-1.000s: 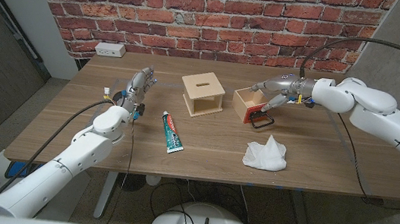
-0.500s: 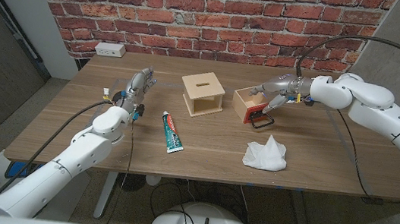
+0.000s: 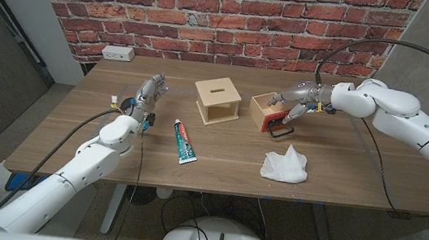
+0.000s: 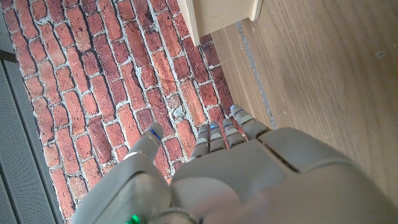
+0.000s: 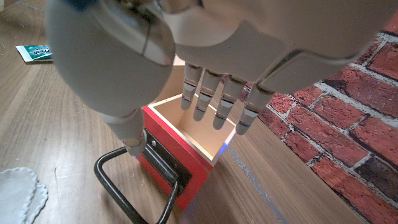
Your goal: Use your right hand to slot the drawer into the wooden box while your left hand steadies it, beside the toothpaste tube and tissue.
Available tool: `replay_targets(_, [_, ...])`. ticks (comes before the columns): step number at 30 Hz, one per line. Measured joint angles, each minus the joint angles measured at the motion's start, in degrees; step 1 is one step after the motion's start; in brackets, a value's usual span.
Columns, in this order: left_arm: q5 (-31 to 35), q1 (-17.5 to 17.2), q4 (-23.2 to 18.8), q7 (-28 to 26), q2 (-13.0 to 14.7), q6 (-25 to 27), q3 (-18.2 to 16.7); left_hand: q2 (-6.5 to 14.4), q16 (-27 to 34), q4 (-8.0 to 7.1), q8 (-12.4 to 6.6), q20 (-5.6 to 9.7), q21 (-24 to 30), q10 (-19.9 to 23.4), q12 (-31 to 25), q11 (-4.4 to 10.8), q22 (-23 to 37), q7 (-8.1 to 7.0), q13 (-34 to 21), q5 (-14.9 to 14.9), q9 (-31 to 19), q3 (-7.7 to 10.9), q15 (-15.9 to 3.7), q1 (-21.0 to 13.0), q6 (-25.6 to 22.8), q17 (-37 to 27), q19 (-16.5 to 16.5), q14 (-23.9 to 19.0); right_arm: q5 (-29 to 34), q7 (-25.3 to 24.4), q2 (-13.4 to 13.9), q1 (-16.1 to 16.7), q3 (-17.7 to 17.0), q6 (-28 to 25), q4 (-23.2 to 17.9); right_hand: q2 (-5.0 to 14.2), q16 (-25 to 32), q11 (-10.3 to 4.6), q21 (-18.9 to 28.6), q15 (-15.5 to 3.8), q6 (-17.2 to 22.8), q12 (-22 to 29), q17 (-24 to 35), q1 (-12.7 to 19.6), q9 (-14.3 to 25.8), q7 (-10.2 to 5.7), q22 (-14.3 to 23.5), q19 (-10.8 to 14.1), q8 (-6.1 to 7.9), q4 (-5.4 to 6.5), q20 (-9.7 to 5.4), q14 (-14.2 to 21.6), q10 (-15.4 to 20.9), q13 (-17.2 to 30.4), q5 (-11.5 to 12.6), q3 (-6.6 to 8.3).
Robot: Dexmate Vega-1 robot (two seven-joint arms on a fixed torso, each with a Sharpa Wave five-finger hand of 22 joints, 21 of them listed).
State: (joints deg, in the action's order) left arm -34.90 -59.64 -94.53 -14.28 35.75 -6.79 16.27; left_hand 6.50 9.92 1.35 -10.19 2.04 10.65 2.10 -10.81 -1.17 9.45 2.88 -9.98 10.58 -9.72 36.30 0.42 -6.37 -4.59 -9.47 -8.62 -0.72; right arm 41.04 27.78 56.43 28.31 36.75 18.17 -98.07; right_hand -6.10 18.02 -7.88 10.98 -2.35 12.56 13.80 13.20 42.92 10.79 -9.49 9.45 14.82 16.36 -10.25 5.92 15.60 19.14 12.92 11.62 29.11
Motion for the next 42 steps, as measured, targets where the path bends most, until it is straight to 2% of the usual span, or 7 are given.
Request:
replay_targets(2, [0.0, 0.0, 0.0, 0.0, 0.0, 0.0, 0.0, 0.0, 0.0, 0.0, 0.0, 0.0, 0.0, 0.0, 0.0, 0.0, 0.0, 0.0, 0.0, 0.0, 0.0, 0.0, 0.0, 0.0, 0.0, 0.0, 0.0, 0.0, 0.3, -0.1, 0.0, 0.0, 0.1, 0.1, 0.0, 0.0, 0.2, 0.0, 0.0, 0.11, 0.1, 0.0, 0.0, 0.0, 0.0, -0.14, 0.0, 0.0, 0.45, 0.0, 0.0, 0.4, 0.0, 0.0, 0.0, 0.0])
replay_targets(12, [-0.3, -0.3, -0.1, 0.2, 0.0, 0.1, 0.1, 0.0, 0.0, 0.24, 0.0, 0.0, 0.0, 0.0, 0.0, 0.0, 0.0, 0.0, 0.0, 0.0, 0.0, 0.24, 0.21, 0.0, 0.0, 0.0, 0.0, -0.2, 1.6, -0.2, -0.6, -0.3, 0.8, 0.6, 0.4, 0.16, 0.2, -0.31, 0.0, -0.01, 0.3, 0.0, 0.0, 0.6, 0.0, -0.25, 0.0, -0.3, 0.45, 0.0, -0.32, 0.6, 0.3, -0.2, 0.0, 0.0])
replay_targets(33, [-0.8, -0.5, 0.0, 0.6, 0.0, 0.3, 0.4, 0.0, 0.0, 0.16, 0.0, 0.01, 0.0, 0.0, 0.0, 0.0, 0.0, 0.0, 0.0, 0.0, 0.0, 0.79, -0.11, 0.0, 0.0, 0.0, 0.0, -0.5, 3.2, 0.6, -2.2, -1.8, 2.4, 1.5, 2.4, 0.16, 1.5, -0.44, 0.0, -0.04, 0.9, 0.0, 0.0, 1.2, 0.0, -0.5, 0.0, 1.0, 0.45, 0.45, -1.64, 3.1, 1.9, -0.1, -0.4, -0.45])
replay_targets(37, [-0.8, -0.5, 0.1, 0.7, 0.0, 0.4, 0.4, 0.0, 0.0, 0.16, 0.0, 0.01, 0.0, 0.0, 0.0, 0.0, 0.0, 0.0, 0.0, 0.0, 0.0, 0.78, -0.11, 0.0, 0.0, 0.0, 0.0, -0.5, 3.8, -0.1, -2.2, -1.8, 2.5, 1.5, 2.5, 0.61, 1.7, -0.97, 0.0, -0.14, 2.2, 0.0, 0.3, 1.7, 0.0, -0.74, 0.0, 1.7, 0.45, 0.45, -2.3, 4.0, 3.0, -0.1, -0.4, -0.45])
replay_targets(39, [-0.9, -0.5, 0.1, 0.7, 0.1, 0.5, 0.5, 0.0, 0.0, 0.16, 0.0, 0.01, 0.0, 0.0, 0.0, 0.0, 0.0, 0.0, 0.0, 0.0, 0.0, 0.78, -0.11, 0.0, 0.0, 0.0, 0.0, -0.5, 4.1, -0.5, -2.2, -1.8, 2.6, 1.5, 2.5, 0.89, 1.7, -0.72, 0.0, 0.11, 2.8, 0.0, 0.3, 2.0, 0.0, -0.72, 0.0, 2.2, 0.45, 0.45, -2.77, 4.2, 3.4, -0.1, -0.8, -0.45])
replay_targets(42, [-0.9, -0.5, 0.2, 0.8, 0.1, 0.6, 0.5, 0.0, 0.0, 0.16, 0.0, 0.01, 0.0, 0.0, 0.0, 0.0, 0.0, 0.0, 0.0, 0.0, 0.0, 0.78, -0.11, 0.0, 0.0, 0.0, 0.0, -0.5, 4.7, -1.2, -2.1, -1.5, 2.6, 1.5, 2.5, 0.61, 2.1, -1.03, 0.0, -0.05, 2.9, 0.0, 0.3, 2.3, 0.0, -0.84, 0.0, 2.5, 0.45, 0.45, -3.07, 4.5, 3.7, -0.1, -0.8, -0.45])
